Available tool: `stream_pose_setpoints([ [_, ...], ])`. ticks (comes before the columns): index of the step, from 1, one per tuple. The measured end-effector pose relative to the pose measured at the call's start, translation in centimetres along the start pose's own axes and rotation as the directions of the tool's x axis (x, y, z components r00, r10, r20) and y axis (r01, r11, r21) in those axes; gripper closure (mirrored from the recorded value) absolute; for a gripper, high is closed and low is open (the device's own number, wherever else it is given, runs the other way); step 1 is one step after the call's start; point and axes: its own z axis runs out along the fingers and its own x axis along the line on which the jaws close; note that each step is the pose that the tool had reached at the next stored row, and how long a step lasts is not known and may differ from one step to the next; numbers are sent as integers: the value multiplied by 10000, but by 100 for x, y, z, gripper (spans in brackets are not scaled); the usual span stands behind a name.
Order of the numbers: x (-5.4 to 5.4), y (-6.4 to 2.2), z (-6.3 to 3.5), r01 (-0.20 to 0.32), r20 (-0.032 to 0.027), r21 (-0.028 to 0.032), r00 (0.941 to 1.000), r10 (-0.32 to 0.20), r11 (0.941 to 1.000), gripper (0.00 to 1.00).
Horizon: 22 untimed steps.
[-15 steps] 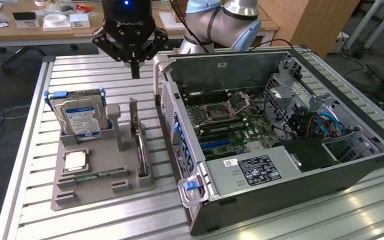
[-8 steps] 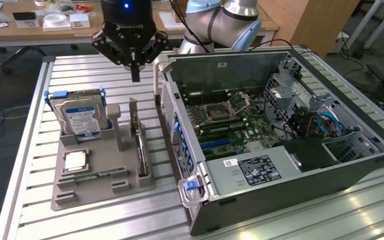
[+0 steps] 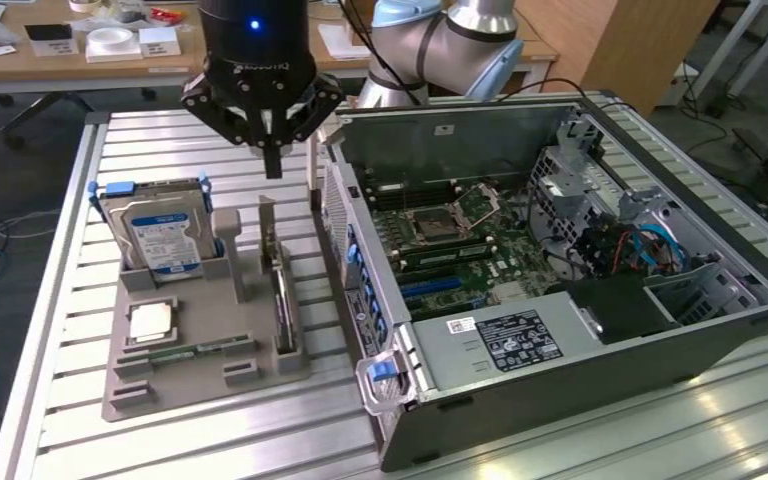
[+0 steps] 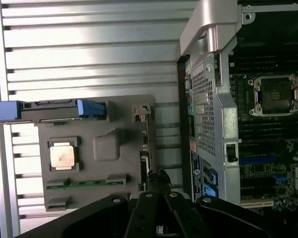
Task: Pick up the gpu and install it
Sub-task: 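Reach for the gpu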
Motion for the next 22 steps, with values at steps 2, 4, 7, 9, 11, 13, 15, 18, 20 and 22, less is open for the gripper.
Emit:
stream_pose_setpoints([
  [2, -1, -44, -2, 0, 0, -1, 10000, 0, 10000, 89],
  [4, -2, -90, -4, 1, 0, 0, 10000, -1, 10000, 89],
  [7, -1, -156, -7, 0, 0, 0, 10000, 0, 10000, 89],
  [9, 0, -200, -9, 0, 0, -1, 10000, 0, 10000, 89],
  [11, 2, -240, -11, 0, 0, 0, 10000, 0, 10000, 89],
  [13, 4, -279, -12, 0, 0, 0, 10000, 0, 10000, 89],
  [15, 5, -315, -13, 1, 0, 0, 10000, -1, 10000, 89],
  [18, 13, -352, -14, 0, 0, -1, 10000, 0, 10000, 89],
  [20, 27, -368, -13, -1, 0, 0, 10000, 1, 10000, 89],
  [22, 43, -384, -12, 2, 0, 0, 10000, -2, 10000, 89],
])
